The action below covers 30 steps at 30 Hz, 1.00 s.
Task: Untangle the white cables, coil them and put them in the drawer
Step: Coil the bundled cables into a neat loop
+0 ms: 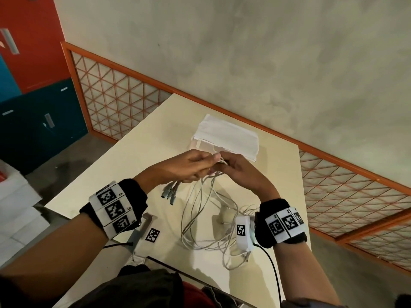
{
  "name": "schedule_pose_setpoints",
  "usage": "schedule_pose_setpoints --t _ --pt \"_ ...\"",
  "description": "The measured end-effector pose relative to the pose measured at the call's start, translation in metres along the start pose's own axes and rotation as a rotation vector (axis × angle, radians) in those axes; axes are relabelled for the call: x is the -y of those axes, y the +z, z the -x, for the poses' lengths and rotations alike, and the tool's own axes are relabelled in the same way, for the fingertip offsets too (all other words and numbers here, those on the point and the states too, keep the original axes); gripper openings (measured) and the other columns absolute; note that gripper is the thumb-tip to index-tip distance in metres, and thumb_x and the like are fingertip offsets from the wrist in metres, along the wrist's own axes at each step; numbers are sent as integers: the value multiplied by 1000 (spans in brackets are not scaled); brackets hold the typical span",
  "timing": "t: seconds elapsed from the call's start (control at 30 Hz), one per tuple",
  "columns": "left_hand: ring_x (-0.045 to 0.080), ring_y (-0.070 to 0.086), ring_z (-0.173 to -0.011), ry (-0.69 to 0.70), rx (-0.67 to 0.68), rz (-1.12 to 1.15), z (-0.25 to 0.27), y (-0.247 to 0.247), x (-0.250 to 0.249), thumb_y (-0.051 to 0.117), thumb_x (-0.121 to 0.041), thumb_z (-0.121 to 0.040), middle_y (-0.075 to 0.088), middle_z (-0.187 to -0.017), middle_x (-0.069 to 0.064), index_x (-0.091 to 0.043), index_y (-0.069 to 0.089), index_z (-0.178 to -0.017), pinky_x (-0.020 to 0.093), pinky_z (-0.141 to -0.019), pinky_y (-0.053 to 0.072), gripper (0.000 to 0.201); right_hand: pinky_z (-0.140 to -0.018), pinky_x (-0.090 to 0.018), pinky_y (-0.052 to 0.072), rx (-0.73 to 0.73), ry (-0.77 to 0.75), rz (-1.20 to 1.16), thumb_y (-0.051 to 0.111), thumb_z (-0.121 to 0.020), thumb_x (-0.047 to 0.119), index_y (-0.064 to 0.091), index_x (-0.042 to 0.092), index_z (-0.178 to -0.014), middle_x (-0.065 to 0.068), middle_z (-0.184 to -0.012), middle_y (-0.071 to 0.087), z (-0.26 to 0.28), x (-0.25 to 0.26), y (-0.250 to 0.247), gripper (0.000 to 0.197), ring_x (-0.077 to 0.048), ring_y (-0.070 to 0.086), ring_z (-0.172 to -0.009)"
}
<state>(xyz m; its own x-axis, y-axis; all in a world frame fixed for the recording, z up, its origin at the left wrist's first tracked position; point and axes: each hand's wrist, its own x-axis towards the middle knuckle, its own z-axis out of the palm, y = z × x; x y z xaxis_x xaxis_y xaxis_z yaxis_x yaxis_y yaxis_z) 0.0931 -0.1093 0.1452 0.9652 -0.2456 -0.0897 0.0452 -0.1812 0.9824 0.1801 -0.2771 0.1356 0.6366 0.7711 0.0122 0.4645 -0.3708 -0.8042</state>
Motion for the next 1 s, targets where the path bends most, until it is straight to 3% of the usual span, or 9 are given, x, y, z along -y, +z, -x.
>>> schedule_pose_setpoints --t 0.1,0.17,0.23,0.37,0.47,0.6,0.7,0.87,1.0 --pt "7 16 -42 -32 -7 97 1 -4 4 34 -61 -83 23 -53 -5 -16 39 -68 19 -41 15 47 -63 -13 44 -13 48 -153 51 -94 7 62 -4 -83 -1 -62 54 4 6 -5 20 -9 53 -57" --pt "6 16 -42 -48 30 207 1 -7 9 31 -59 -83 24 -50 -8 -16 39 -65 19 -42 16 47 -51 -17 36 -70 55 -275 54 -87 12 61 17 -57 9 -48 41 5 8 -7 31 -11 39 -46" --pt "5 16 -42 -55 54 269 1 -7 14 29 -58 -85 24 -49 -8 -16 38 -65 18 -42 19 48 -44 -20 23 -126 64 -351 52 -79 13 44 23 -44 13 -44 30 3 8 -9 37 -8 24 -41" --pt "9 15 -46 -46 58 243 -3 1 17 18 -55 -94 25 -52 -6 -17 37 -64 18 -46 27 52 -40 -19 12 -232 130 -509 50 -70 10 30 25 -47 11 -47 20 -2 9 -12 34 -7 14 -41" --pt "7 14 -44 0 -59 293 -6 7 14 21 -52 -95 23 -51 -10 -20 34 -62 16 -41 23 48 -38 -18 14 -245 135 -576 52 -70 13 29 22 -50 11 -45 21 -1 5 -14 31 -7 14 -39" --pt "3 16 -37 99 -285 439 -11 0 3 28 -44 -98 23 -47 -12 -20 34 -64 18 -39 13 42 -48 -23 33 -97 98 -580 56 -82 49 38 13 -57 3 -46 27 7 -10 -5 47 -15 26 -42" --pt "3 15 -37 134 -342 435 -14 -9 1 29 -44 -99 22 -49 -11 -21 34 -66 20 -40 12 41 -54 -19 38 -110 144 -527 27 -83 73 33 16 -56 2 -49 22 11 -21 10 64 -14 25 -44" --pt "3 16 -39 154 -393 399 -22 3 14 23 -43 -99 23 -50 -12 -19 31 -69 19 -41 12 39 -44 -21 18 -248 267 -531 21 -94 63 25 22 -54 7 -50 18 3 -5 22 57 -10 13 -46" --pt "2 19 -39 207 -482 339 -28 23 19 24 -35 -101 26 -51 -11 -19 28 -74 16 -37 18 31 -42 -21 16 -292 291 -535 19 -97 59 24 23 -54 9 -48 20 -5 9 28 56 -9 14 -44"
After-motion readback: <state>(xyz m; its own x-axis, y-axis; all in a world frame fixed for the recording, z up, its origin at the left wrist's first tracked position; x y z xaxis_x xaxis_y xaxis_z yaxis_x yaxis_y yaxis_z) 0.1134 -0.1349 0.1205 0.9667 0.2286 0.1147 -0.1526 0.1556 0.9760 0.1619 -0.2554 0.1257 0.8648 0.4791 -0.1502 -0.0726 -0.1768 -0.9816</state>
